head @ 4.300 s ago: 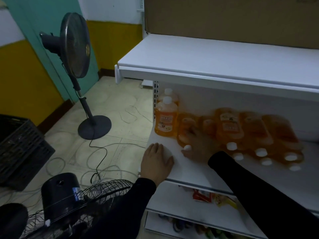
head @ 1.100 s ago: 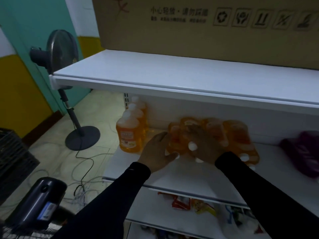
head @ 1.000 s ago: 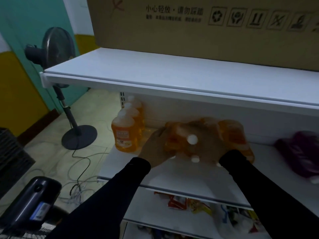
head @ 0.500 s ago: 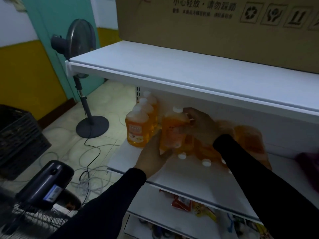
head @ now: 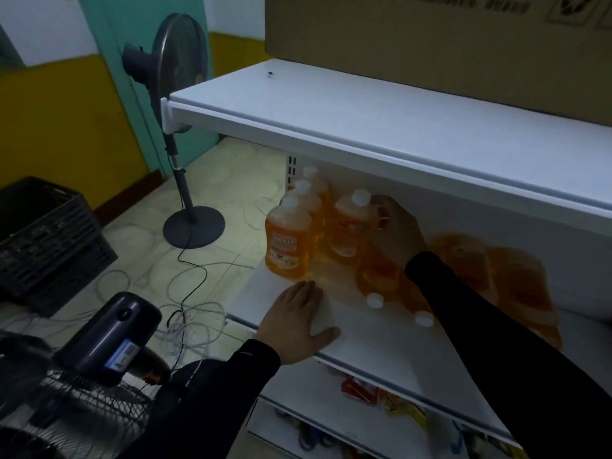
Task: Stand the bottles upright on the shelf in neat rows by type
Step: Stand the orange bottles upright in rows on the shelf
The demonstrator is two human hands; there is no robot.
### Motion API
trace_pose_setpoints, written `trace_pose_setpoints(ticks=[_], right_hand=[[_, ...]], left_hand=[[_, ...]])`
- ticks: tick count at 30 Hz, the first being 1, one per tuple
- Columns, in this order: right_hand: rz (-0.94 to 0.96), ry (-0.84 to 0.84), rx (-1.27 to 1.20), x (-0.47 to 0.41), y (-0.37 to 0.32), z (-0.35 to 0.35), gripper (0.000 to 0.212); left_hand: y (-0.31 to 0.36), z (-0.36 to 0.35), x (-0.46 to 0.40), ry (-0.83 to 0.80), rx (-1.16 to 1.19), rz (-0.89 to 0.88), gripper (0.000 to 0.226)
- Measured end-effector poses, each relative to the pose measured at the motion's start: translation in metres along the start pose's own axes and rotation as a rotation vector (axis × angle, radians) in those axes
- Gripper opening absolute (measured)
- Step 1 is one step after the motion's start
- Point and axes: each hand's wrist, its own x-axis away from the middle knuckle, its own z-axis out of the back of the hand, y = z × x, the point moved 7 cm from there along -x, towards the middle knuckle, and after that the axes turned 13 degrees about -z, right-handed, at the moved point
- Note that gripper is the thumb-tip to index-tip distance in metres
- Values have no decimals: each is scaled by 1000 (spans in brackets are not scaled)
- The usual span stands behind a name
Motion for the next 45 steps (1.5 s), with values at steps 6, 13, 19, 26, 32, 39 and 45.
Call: trace_pose_setpoints(ticks=[6, 13, 19, 26, 32, 39, 45], right_hand=[[15, 80, -6, 34, -11, 20, 59], [-1, 51, 53, 63, -12, 41, 62], [-33, -551, -171, 63, 2, 60, 87], [113, -438, -108, 51, -16, 53, 64], [64, -194, -39, 51, -24, 37, 63], [119, -393, -24, 48, -24, 38, 78], [129, -87, -79, 22, -25, 33, 66]], left_hand=[[23, 44, -20, 432, 348, 137, 95], [64, 56, -71, 497, 851, 118, 103], [61, 60, -78, 261, 1030, -85, 98], [60, 54, -69, 119, 1100, -49, 88], [48, 57, -71, 366, 1040, 67, 68], [46, 72, -71, 288, 972, 18, 59], [20, 28, -28, -23, 227, 70, 85]])
